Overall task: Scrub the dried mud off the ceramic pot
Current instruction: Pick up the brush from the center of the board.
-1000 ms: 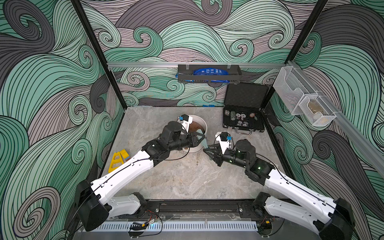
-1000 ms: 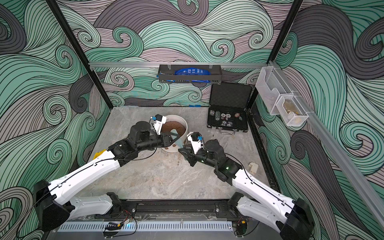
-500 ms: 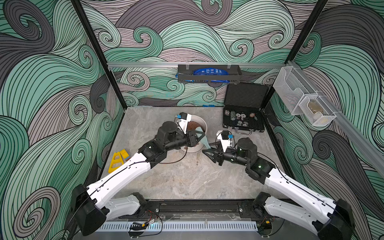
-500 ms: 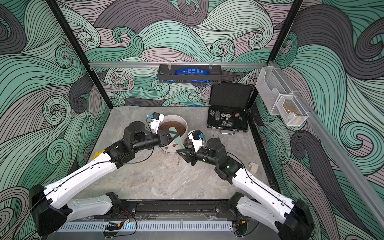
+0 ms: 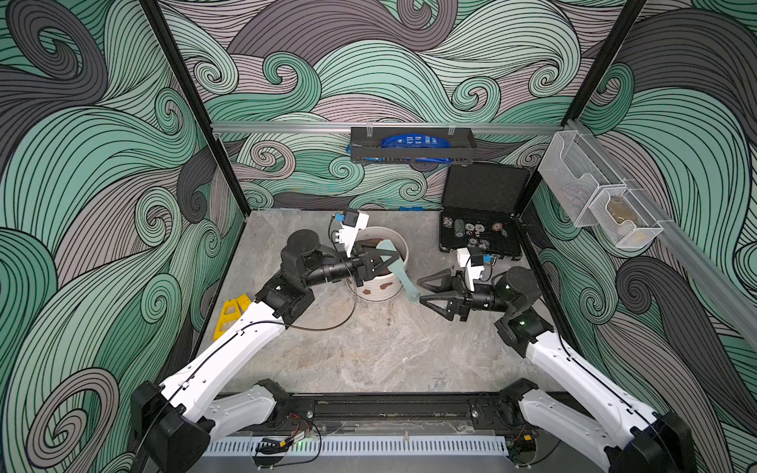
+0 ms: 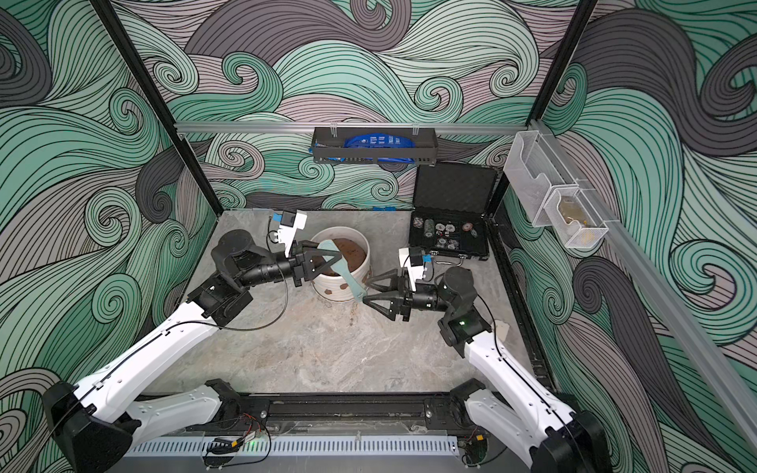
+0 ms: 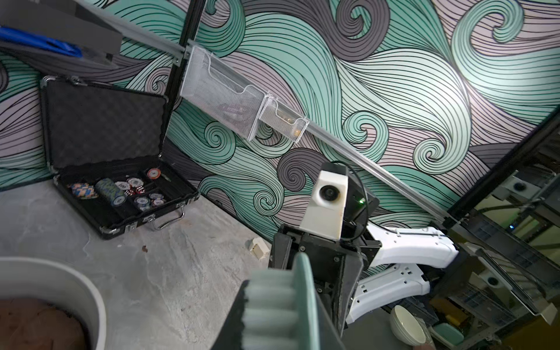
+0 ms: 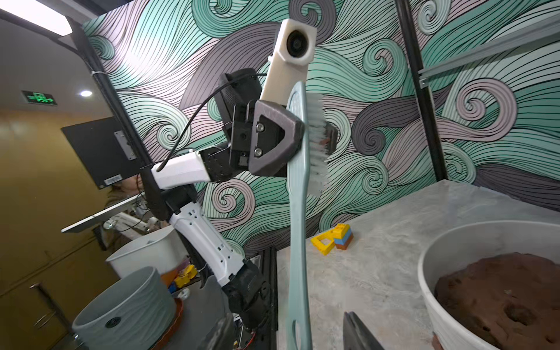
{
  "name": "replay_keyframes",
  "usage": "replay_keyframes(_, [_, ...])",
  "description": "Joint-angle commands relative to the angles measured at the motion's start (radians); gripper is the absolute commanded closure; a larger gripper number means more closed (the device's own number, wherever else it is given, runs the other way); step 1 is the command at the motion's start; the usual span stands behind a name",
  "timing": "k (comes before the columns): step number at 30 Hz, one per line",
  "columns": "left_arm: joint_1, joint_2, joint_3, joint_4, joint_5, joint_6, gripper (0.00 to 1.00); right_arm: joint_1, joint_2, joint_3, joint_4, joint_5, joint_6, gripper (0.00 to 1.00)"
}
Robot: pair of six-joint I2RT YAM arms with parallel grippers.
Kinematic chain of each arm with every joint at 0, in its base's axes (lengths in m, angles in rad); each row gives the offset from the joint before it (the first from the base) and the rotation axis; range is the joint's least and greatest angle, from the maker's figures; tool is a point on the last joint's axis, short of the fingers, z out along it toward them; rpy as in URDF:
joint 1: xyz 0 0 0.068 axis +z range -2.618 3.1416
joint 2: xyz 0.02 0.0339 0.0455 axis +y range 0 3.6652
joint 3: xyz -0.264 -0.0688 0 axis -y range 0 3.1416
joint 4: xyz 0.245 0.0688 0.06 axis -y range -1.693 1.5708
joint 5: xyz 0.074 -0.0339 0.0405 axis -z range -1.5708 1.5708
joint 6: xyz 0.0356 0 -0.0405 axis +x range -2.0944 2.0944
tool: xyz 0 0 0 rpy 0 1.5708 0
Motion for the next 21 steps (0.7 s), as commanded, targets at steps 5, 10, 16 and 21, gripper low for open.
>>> replay_keyframes(5, [0.004,0.002,-0.001,0.153,0.093,0.035,0.86,0.075,0.063,0.085,-0.051,-0.036,-0.060,0.43])
replay_keyframes(10, [0.004,0.004,-0.007,0.157,0.109,0.055,0.84,0.094,0.107,0.099,0.033,-0.012,0.028,0.50])
replay_keyframes(16, [0.003,0.002,-0.019,0.151,0.105,0.077,0.83,0.131,0.161,0.129,0.103,0.001,0.102,0.61])
replay_keyframes(21, [0.003,0.002,-0.025,0.156,0.098,0.083,0.83,0.136,0.165,0.137,0.091,0.005,0.116,0.72])
